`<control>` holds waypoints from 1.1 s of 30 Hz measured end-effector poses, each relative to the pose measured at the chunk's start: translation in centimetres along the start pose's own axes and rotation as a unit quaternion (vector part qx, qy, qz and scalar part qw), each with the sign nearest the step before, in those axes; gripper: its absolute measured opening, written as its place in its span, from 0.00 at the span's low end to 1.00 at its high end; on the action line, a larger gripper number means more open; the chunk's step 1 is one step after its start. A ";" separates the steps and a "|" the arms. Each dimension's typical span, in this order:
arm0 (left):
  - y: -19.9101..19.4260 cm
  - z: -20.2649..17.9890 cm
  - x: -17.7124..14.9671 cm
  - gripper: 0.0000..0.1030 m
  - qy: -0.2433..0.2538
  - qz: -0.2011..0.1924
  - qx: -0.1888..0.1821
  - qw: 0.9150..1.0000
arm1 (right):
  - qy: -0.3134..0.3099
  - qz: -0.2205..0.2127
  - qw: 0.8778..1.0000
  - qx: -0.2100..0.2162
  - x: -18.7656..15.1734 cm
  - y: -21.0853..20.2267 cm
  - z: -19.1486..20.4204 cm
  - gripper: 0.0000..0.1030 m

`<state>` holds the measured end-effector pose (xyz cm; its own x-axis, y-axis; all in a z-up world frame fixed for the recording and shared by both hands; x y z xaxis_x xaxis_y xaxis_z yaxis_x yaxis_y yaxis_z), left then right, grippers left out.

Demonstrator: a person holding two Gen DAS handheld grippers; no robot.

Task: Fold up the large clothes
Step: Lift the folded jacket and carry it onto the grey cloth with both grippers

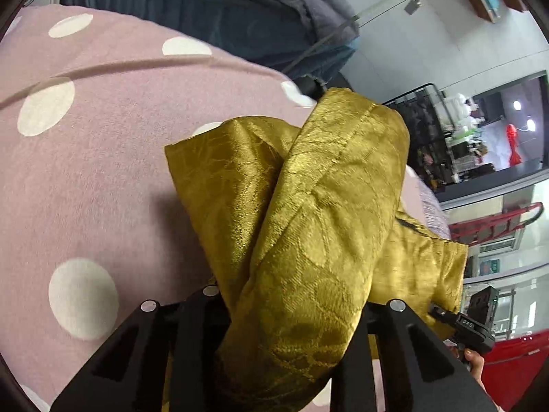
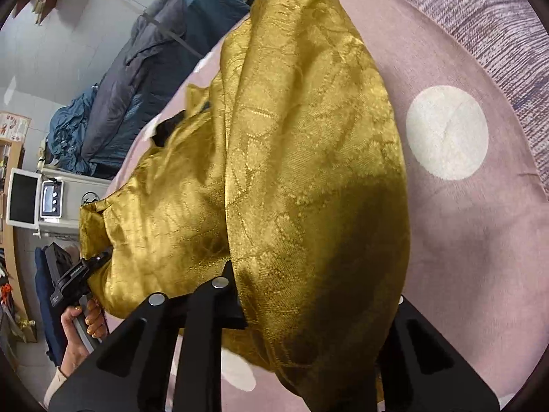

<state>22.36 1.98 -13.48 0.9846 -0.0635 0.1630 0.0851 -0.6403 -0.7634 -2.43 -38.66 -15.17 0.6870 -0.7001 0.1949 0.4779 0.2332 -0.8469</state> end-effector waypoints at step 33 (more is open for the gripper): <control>-4.7 -25.1 -6.8 0.20 0.217 -0.056 0.002 0.975 | -0.150 -0.085 0.985 -0.017 -6.1 -14.9 7.7 0.13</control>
Point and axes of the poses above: each gripper's, at about its wrist camera, not at the fingertips, and y roughly the way its jaws point, z to its left, x to its top, the point moved 3 cm from there along y, roughly the way its jaws point, and after that the axes turned 6 degrees about -y, right-handed, at the moved point
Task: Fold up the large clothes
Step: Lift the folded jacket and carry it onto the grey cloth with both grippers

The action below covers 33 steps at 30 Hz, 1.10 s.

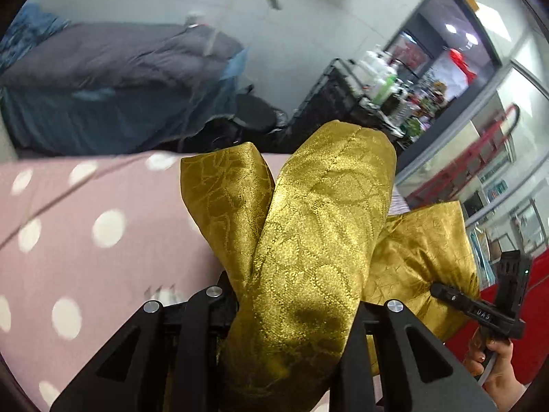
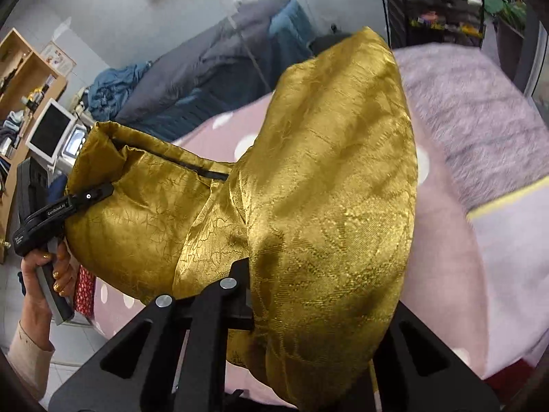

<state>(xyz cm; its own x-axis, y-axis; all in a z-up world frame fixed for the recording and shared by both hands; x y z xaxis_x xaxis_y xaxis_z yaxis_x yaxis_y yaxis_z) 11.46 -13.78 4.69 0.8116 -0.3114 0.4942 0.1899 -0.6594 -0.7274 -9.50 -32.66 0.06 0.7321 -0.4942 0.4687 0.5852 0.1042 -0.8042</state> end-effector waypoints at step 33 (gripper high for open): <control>36.6 -26.9 11.2 0.81 0.157 0.092 0.039 0.983 | 0.590 -0.142 0.790 -0.085 -17.5 -11.3 -37.6 0.48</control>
Point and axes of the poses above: each gripper's, at about its wrist camera, not at the fingertips, and y roughly the way its jaws point, z to its left, x to its top, the point moved 3 cm from there along y, roughly the way its jaws point, and after that the axes turned 6 degrees about -y, right-handed, at the moved point
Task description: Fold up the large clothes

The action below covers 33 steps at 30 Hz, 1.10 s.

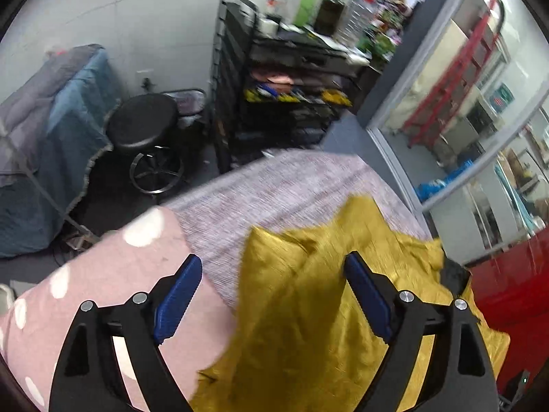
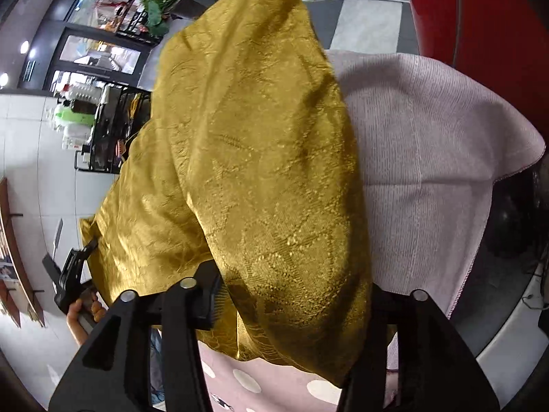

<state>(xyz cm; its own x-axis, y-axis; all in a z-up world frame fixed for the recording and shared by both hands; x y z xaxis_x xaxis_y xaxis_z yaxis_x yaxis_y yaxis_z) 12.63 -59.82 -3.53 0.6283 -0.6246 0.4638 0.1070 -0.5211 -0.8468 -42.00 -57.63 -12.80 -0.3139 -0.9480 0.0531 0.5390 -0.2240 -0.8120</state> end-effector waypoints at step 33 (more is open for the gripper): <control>-15.1 -6.7 -22.8 0.94 0.177 0.016 0.078 0.981 | -0.241 -0.100 0.955 -0.144 -3.6 -8.2 9.6 0.80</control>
Point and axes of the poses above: each gripper's, at about its wrist camera, not at the fingertips, and y roughly the way its jaws point, z to its left, x to its top, the point moved 3 cm from there along y, roughly the way its jaws point, and after that the axes turned 6 degrees about -y, right-handed, at the moved point
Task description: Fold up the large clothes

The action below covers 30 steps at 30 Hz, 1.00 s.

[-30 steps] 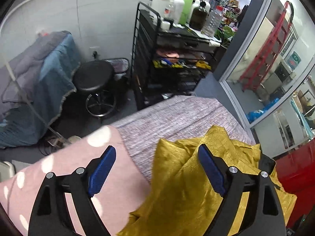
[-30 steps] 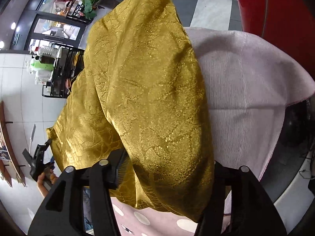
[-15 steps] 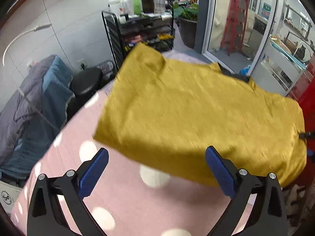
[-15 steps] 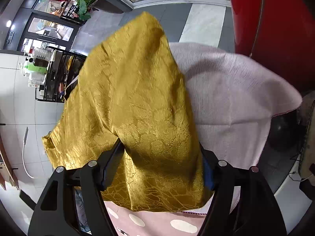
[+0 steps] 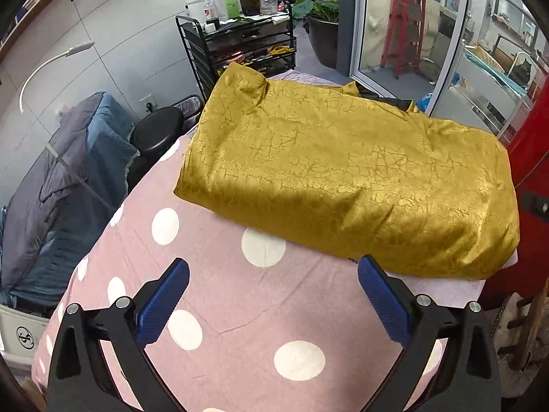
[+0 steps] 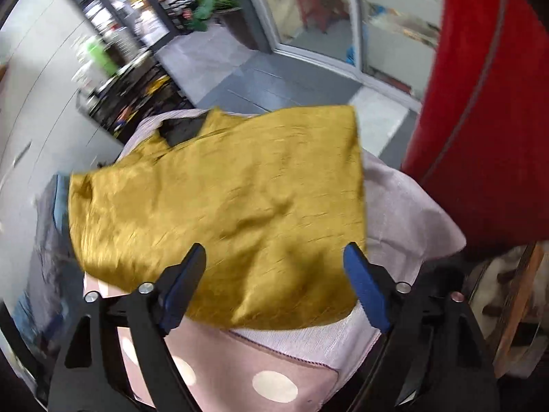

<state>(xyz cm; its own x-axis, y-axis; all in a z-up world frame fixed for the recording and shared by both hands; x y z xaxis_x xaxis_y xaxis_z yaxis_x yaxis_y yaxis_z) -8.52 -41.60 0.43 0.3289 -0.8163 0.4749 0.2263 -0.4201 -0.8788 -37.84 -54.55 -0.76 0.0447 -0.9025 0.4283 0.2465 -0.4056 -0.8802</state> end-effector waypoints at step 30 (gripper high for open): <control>-2.4 -1.9 0.5 0.94 0.042 0.010 -0.010 0.999 | -0.161 0.013 0.986 -0.040 -6.7 -1.9 7.6 0.80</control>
<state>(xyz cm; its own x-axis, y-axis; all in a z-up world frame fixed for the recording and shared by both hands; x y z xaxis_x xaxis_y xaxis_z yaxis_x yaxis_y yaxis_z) -10.60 -41.74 2.64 0.2540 -0.8548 0.4525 0.2016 -0.4108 -0.8892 -31.26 -46.61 -0.41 0.3583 -0.8255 0.4361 0.1646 -0.4039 -0.8999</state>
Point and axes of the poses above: each gripper's, at about its wrist camera, not at the fingertips, and y roughly the way its jaws point, z to its left, x to its top, the point moved 3 cm from there along y, roughly the way its jaws point, and after that the axes turned 6 degrees about -y, right-handed, at the moved point
